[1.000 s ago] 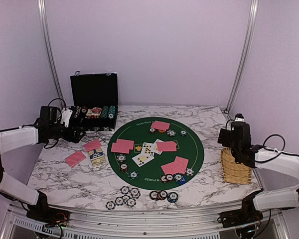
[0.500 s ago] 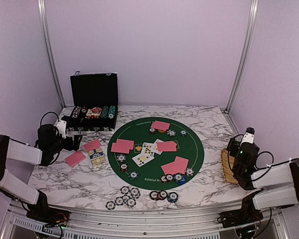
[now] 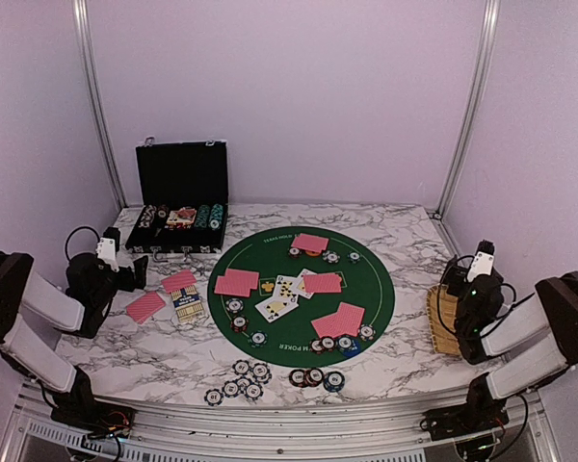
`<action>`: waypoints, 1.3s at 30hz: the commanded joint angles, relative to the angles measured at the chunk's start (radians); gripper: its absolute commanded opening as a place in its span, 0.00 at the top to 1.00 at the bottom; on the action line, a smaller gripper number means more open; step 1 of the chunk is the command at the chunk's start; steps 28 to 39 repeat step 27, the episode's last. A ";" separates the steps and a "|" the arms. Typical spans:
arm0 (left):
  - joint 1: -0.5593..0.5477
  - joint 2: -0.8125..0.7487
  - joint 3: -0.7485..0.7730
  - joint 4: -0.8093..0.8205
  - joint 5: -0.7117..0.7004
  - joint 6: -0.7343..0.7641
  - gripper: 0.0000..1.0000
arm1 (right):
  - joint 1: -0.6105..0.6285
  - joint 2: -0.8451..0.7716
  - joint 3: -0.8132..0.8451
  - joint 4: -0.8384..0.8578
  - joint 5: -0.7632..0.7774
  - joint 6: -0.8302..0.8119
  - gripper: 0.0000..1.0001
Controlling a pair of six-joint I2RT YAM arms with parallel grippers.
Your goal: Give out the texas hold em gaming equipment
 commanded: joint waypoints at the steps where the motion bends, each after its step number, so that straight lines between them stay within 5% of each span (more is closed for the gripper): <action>1: 0.008 0.032 -0.045 0.183 -0.022 -0.021 0.01 | -0.055 0.097 0.011 0.181 -0.097 0.020 0.01; 7: 0.009 0.044 -0.019 0.151 -0.072 -0.040 0.01 | -0.060 0.246 0.028 0.325 -0.313 -0.072 0.01; 10: 0.013 0.043 -0.009 0.135 -0.077 -0.050 0.01 | -0.056 0.217 0.116 0.089 -0.246 -0.031 0.01; 14: 0.015 0.041 -0.013 0.134 -0.078 -0.052 0.01 | -0.080 0.219 0.140 0.056 -0.268 -0.010 0.01; 39: 0.014 0.040 -0.011 0.134 -0.086 -0.054 0.01 | -0.027 0.246 0.110 0.176 -0.194 -0.071 0.01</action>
